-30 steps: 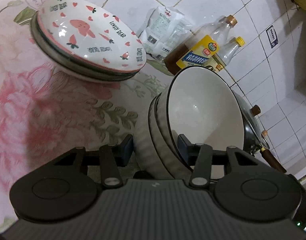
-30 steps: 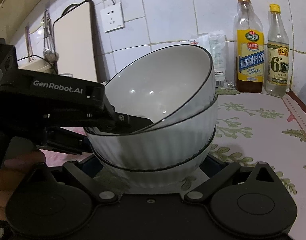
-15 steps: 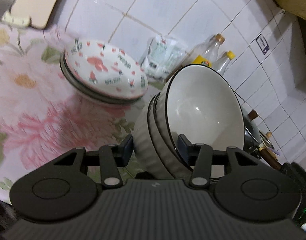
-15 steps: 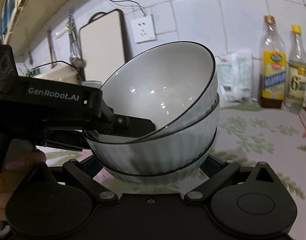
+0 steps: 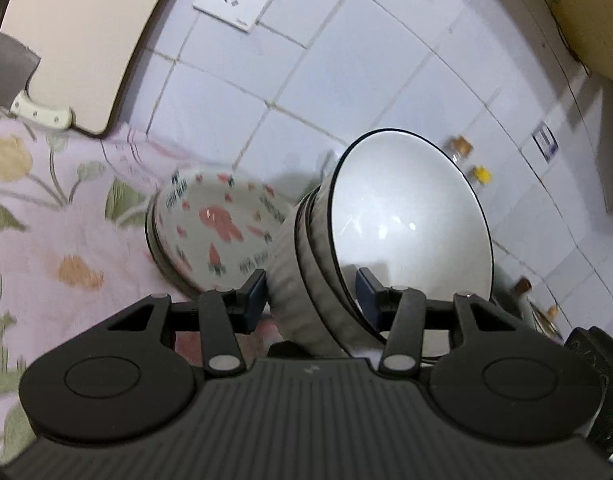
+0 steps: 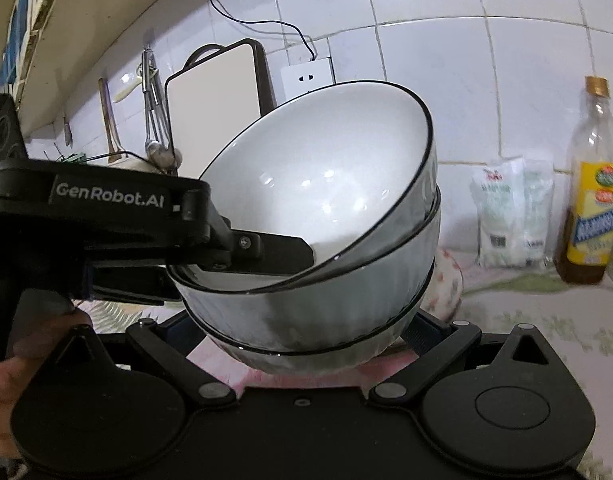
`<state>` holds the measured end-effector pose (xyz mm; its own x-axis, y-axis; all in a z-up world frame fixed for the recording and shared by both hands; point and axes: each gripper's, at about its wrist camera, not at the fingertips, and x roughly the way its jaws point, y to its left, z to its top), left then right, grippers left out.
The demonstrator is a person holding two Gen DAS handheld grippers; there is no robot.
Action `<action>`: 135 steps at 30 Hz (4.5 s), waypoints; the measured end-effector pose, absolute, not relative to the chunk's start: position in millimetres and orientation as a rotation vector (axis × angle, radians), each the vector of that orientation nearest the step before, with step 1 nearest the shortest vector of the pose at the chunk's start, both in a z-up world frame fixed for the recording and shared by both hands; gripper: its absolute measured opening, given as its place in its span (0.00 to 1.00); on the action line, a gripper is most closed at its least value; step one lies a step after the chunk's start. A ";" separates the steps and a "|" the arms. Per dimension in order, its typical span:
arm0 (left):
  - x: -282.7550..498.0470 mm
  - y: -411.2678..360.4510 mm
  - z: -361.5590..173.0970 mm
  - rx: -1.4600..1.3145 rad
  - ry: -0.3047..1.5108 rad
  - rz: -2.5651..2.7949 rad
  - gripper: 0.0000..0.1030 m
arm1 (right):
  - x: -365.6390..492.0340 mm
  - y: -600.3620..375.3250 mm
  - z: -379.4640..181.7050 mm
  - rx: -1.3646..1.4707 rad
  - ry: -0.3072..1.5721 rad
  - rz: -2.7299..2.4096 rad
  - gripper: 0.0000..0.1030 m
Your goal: Organize plates and bowls
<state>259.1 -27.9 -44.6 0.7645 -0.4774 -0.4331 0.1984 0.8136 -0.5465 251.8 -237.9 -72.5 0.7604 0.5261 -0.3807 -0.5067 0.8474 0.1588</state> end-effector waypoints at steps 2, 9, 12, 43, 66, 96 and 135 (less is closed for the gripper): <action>273.0 -24.0 -42.6 -0.502 0.589 -0.375 0.45 | 268.4 -232.9 -68.8 0.042 0.434 0.571 0.99; 323.5 -11.8 -55.6 -0.535 0.607 -0.355 0.45 | 323.9 -216.6 -70.2 0.011 0.477 0.603 0.99; 339.4 -7.5 -67.8 -0.554 0.626 -0.353 0.45 | 342.2 -212.6 -79.0 -0.001 0.493 0.606 0.99; 378.2 -13.9 -102.5 -0.489 0.724 -0.262 0.54 | 398.9 -195.0 -127.5 -0.031 0.685 0.629 0.98; 238.6 -16.5 -25.9 -0.220 0.490 -0.222 0.70 | 277.8 -233.1 -89.0 -0.029 0.475 0.490 0.99; 82.9 -11.9 -8.0 -0.036 0.450 -0.168 0.78 | 122.5 -258.3 -43.0 0.014 0.409 0.248 1.00; 26.5 -21.1 -40.3 0.041 0.445 -0.018 0.98 | 42.0 -256.1 -58.8 -0.025 0.330 0.110 1.00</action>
